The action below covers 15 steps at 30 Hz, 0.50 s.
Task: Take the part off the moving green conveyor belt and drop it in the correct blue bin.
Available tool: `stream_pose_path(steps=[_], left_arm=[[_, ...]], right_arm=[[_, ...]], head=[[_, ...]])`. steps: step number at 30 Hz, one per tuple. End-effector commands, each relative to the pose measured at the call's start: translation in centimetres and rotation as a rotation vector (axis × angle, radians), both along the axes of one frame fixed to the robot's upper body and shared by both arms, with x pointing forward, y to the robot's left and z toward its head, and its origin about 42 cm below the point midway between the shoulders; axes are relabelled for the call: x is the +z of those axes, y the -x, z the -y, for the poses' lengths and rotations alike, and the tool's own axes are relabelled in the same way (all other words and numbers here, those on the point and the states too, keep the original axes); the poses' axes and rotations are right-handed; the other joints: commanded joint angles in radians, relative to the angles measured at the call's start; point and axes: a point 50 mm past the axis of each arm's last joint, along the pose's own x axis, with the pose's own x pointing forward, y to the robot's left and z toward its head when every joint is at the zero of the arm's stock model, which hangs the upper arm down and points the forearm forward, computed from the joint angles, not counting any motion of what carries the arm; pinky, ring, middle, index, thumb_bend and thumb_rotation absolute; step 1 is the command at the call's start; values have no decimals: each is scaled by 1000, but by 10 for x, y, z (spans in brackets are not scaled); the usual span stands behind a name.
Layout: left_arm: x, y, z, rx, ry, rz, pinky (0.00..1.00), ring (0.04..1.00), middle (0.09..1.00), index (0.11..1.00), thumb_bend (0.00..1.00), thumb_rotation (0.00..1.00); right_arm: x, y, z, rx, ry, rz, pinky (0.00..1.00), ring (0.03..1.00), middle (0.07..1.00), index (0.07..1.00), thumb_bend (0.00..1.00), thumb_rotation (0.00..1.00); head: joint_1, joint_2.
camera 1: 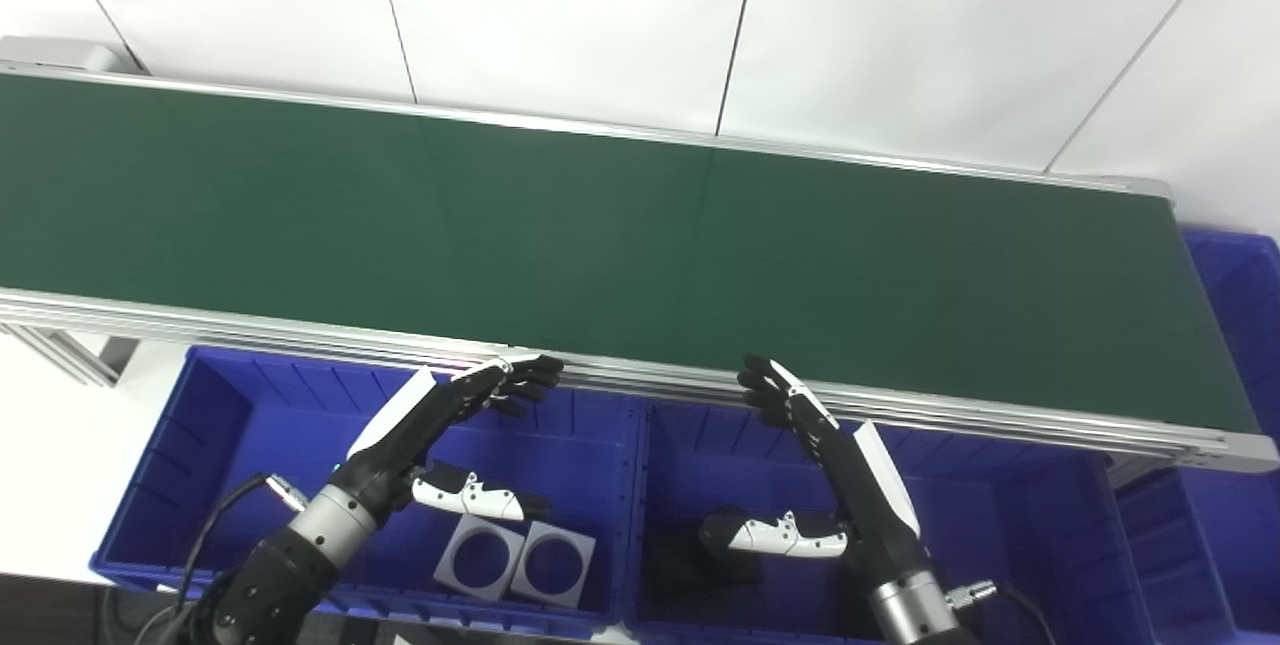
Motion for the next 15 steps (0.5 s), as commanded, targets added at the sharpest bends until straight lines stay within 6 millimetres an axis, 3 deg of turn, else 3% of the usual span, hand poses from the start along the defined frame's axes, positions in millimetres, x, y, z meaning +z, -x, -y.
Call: stream_pose_path(steps=[1, 7, 15], left_arm=[[8, -7, -3, -3, 46, 60, 719, 785, 827, 844, 843, 278], [5, -3, -5, 6, 73, 63, 721, 785, 829, 852, 831, 249], [-3, 4, -5, 29, 83, 78, 718, 781, 821, 843, 820, 193]], right_arm=[[8, -2, -2, 2, -11, 30, 820, 845, 865, 912, 919, 377], [4, -1, -6, -2, -9, 31, 811, 842, 861, 924, 916, 375], [-3, 4, -7, -2, 16, 23, 813, 841, 861, 923, 909, 386]], head=[[-24, -6], [-57, -44], [-48, -83]])
